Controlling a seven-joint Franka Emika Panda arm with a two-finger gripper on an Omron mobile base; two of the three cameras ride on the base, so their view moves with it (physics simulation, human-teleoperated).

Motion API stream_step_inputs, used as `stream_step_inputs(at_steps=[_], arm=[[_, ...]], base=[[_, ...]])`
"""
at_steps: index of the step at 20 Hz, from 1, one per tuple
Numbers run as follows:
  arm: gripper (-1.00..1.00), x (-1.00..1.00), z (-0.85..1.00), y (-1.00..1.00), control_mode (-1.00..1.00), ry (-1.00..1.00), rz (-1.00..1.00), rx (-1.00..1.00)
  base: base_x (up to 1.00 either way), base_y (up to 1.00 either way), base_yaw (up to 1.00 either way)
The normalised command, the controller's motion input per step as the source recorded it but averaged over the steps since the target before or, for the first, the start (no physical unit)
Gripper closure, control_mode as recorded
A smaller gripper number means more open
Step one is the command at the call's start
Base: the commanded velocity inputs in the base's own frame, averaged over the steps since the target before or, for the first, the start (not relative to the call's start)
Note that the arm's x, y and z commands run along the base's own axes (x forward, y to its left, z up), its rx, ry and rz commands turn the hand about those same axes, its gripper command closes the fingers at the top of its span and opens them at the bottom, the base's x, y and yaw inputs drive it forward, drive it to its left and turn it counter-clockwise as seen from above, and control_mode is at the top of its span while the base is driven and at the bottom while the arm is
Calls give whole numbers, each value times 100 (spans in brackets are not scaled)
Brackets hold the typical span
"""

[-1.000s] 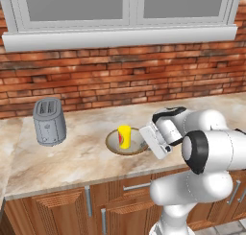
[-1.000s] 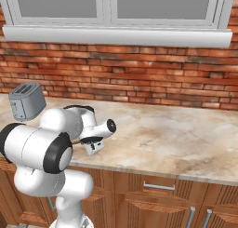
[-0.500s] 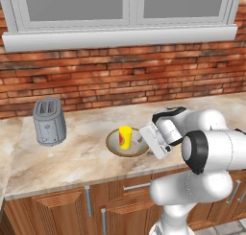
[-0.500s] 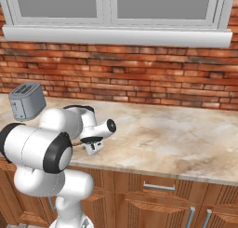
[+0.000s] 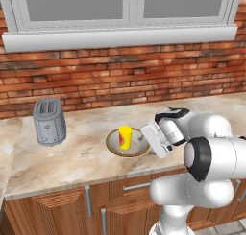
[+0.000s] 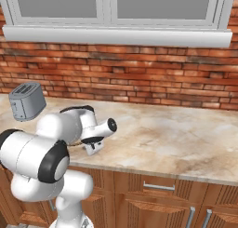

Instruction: Place the cup inside the bowl on the dining table and move the bowl to any counter.

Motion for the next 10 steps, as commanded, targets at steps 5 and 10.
stream_step_inputs(at_steps=[5,10], arm=[[-100,-17,25,0,-100,0,0,0],[-100,-38,27,0,-100,0,0,0]], base=[[0,0,0],[0,0,0]])
